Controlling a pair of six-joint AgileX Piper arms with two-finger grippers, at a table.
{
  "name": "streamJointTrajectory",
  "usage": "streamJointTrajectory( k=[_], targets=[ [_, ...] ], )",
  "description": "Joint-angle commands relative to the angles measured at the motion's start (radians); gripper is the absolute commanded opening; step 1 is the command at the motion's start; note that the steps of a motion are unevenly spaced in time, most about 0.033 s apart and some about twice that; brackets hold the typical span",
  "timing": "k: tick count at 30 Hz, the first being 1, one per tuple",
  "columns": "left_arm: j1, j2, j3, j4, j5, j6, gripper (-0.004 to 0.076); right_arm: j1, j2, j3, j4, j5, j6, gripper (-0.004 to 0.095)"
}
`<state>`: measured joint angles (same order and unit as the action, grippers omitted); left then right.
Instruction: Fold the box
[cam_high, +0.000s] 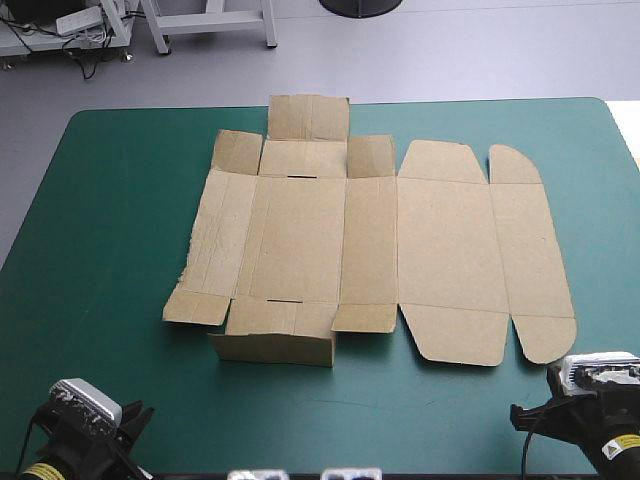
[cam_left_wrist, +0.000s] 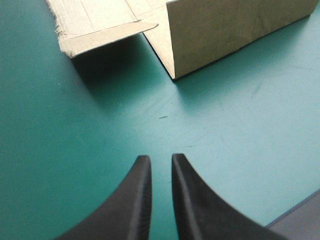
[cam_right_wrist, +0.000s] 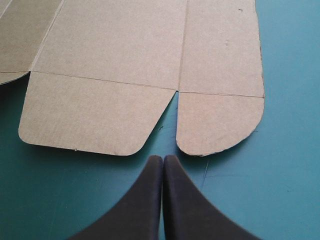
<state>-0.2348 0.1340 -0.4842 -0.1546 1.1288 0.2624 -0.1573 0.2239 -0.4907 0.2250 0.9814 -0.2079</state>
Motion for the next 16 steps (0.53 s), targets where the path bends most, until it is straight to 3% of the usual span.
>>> streamJointTrajectory(
  k=[1,16],
  targets=[
    [-0.005,0.014,-0.022,-0.017,-0.060,0.006,0.0103,0.005,0.011,-0.022,0.011,-0.059,-0.008,-0.0005],
    [-0.005,0.014,-0.024,-0.017,-0.074,0.009,0.0078,0.005,0.011,-0.022,0.011,-0.059,-0.008,-0.0005]
  ],
)
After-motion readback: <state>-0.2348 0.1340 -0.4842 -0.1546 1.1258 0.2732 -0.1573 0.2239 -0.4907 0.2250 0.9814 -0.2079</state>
